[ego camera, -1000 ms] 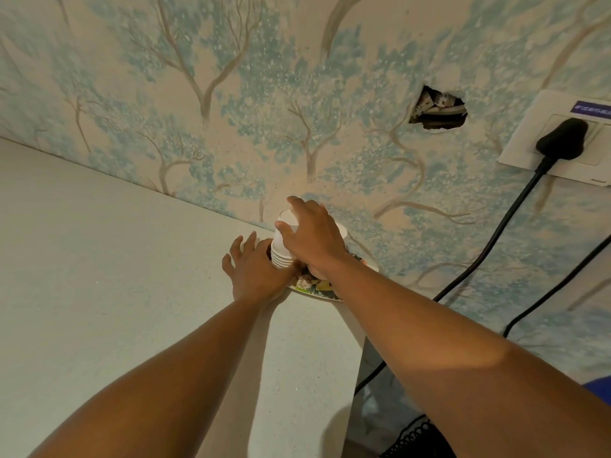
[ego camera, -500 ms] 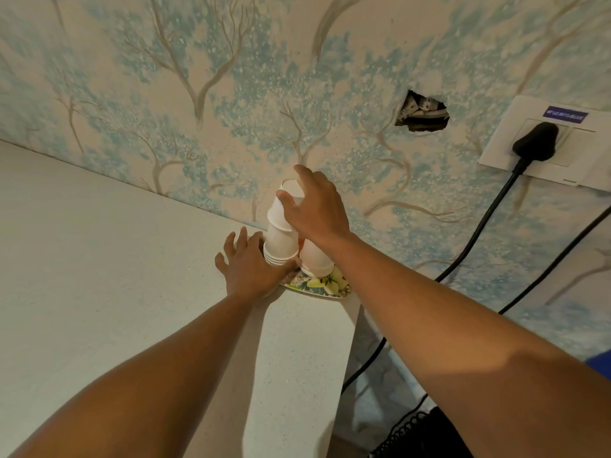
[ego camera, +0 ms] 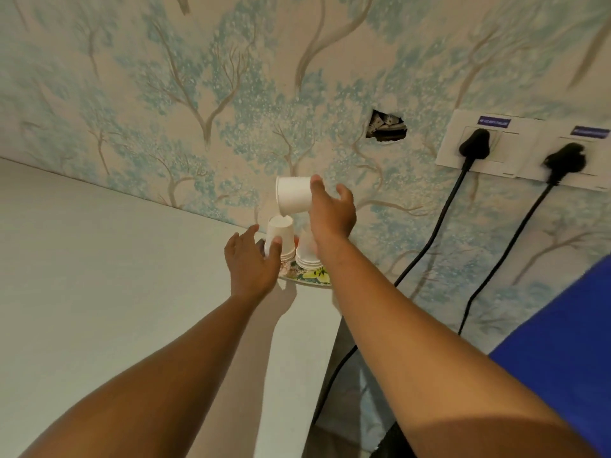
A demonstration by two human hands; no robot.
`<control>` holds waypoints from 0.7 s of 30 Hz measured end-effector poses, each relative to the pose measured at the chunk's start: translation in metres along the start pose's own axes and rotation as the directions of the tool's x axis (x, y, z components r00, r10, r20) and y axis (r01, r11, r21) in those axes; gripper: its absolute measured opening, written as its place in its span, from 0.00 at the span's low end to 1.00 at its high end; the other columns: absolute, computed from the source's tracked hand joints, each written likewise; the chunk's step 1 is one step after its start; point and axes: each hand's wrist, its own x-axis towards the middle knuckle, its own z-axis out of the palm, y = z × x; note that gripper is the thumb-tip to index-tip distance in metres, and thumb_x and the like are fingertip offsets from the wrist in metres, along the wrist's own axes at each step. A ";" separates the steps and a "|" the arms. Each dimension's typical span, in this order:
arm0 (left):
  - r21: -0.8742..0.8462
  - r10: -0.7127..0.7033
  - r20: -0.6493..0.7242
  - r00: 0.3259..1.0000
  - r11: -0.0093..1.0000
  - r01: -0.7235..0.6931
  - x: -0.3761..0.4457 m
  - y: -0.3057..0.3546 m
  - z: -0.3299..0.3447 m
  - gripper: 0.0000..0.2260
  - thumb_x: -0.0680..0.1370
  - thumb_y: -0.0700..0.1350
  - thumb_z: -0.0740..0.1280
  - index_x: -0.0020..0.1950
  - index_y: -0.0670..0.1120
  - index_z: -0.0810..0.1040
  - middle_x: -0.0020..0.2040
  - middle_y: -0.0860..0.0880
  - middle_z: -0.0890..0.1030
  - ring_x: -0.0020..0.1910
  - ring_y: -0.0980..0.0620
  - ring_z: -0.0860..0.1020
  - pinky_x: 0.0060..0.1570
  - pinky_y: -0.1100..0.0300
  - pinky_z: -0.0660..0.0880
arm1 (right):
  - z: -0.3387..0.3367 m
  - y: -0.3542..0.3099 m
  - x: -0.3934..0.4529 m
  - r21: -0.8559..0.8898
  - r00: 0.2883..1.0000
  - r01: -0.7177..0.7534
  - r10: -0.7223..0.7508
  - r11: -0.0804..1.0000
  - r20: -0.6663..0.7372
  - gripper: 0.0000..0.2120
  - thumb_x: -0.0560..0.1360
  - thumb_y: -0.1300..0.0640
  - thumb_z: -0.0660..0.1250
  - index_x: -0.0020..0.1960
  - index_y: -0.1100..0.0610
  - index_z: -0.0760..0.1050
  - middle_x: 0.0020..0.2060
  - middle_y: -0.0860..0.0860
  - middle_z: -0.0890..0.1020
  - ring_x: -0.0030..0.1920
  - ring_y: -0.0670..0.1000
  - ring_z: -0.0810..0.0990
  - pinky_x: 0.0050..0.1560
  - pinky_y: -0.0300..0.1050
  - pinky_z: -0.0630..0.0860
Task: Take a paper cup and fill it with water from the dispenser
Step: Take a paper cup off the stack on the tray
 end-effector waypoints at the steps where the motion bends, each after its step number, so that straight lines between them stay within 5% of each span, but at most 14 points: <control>1: -0.111 0.004 0.016 1.000 0.994 -0.003 -0.008 0.008 -0.004 0.24 0.81 0.58 0.59 0.72 0.45 0.70 0.67 0.48 0.75 0.72 0.44 0.65 0.67 0.52 0.67 | -0.005 0.002 -0.007 0.075 0.997 -0.071 0.071 0.995 0.004 0.30 0.74 0.44 0.69 0.72 0.53 0.66 0.62 0.57 0.77 0.56 0.57 0.79 0.51 0.47 0.78; 4: -0.385 0.000 0.167 0.986 0.921 0.066 -0.030 0.031 -0.017 0.27 0.80 0.63 0.56 0.72 0.47 0.69 0.67 0.49 0.76 0.66 0.48 0.73 0.64 0.53 0.72 | -0.022 0.007 -0.029 0.234 0.977 -0.213 0.212 0.949 0.031 0.30 0.73 0.43 0.69 0.71 0.53 0.67 0.62 0.58 0.77 0.58 0.58 0.78 0.59 0.54 0.78; 7: -0.456 0.027 0.268 0.963 0.884 0.102 -0.054 0.045 -0.026 0.30 0.79 0.66 0.56 0.75 0.50 0.65 0.72 0.49 0.71 0.68 0.53 0.71 0.63 0.59 0.69 | -0.040 0.012 -0.052 0.393 0.958 -0.284 0.272 0.875 0.086 0.28 0.75 0.46 0.68 0.71 0.56 0.67 0.62 0.59 0.76 0.54 0.56 0.79 0.51 0.47 0.80; 10: -0.548 0.062 0.303 0.951 0.828 0.121 -0.079 0.062 -0.037 0.30 0.76 0.65 0.62 0.73 0.49 0.69 0.67 0.46 0.75 0.64 0.53 0.76 0.64 0.55 0.73 | -0.063 0.014 -0.077 0.470 0.940 -0.342 0.292 0.814 0.178 0.25 0.77 0.49 0.67 0.69 0.59 0.69 0.61 0.60 0.77 0.53 0.57 0.81 0.50 0.46 0.81; 13: -0.584 0.117 0.306 0.945 0.807 0.089 -0.100 0.075 -0.048 0.26 0.76 0.60 0.66 0.69 0.48 0.72 0.62 0.43 0.78 0.59 0.51 0.79 0.59 0.55 0.77 | -0.089 0.020 -0.102 0.496 0.910 -0.415 0.341 0.763 0.238 0.19 0.77 0.51 0.67 0.64 0.60 0.73 0.57 0.60 0.80 0.54 0.58 0.82 0.53 0.50 0.81; 16: -0.598 0.123 0.324 0.938 0.795 0.102 -0.128 0.084 -0.056 0.20 0.76 0.56 0.70 0.66 0.52 0.74 0.58 0.51 0.81 0.57 0.54 0.80 0.55 0.58 0.78 | -0.118 0.023 -0.128 0.542 0.874 -0.486 0.386 0.686 0.296 0.11 0.78 0.53 0.66 0.57 0.59 0.75 0.51 0.59 0.81 0.51 0.58 0.81 0.48 0.50 0.82; 18: -0.569 0.089 0.332 0.939 0.813 0.124 -0.144 0.086 -0.060 0.23 0.75 0.56 0.71 0.68 0.50 0.73 0.57 0.56 0.80 0.59 0.54 0.79 0.59 0.53 0.78 | -0.136 0.028 -0.143 0.532 0.851 -0.525 0.405 0.664 0.334 0.08 0.79 0.52 0.65 0.51 0.57 0.76 0.49 0.59 0.81 0.50 0.58 0.81 0.46 0.49 0.82; 21: -0.522 0.086 0.355 0.931 0.845 0.121 -0.167 0.089 -0.067 0.28 0.72 0.59 0.71 0.69 0.50 0.73 0.60 0.55 0.79 0.60 0.54 0.78 0.61 0.51 0.77 | -0.158 0.039 -0.161 0.514 0.830 -0.555 0.404 0.654 0.384 0.10 0.80 0.53 0.63 0.56 0.57 0.75 0.51 0.60 0.80 0.53 0.58 0.79 0.50 0.51 0.80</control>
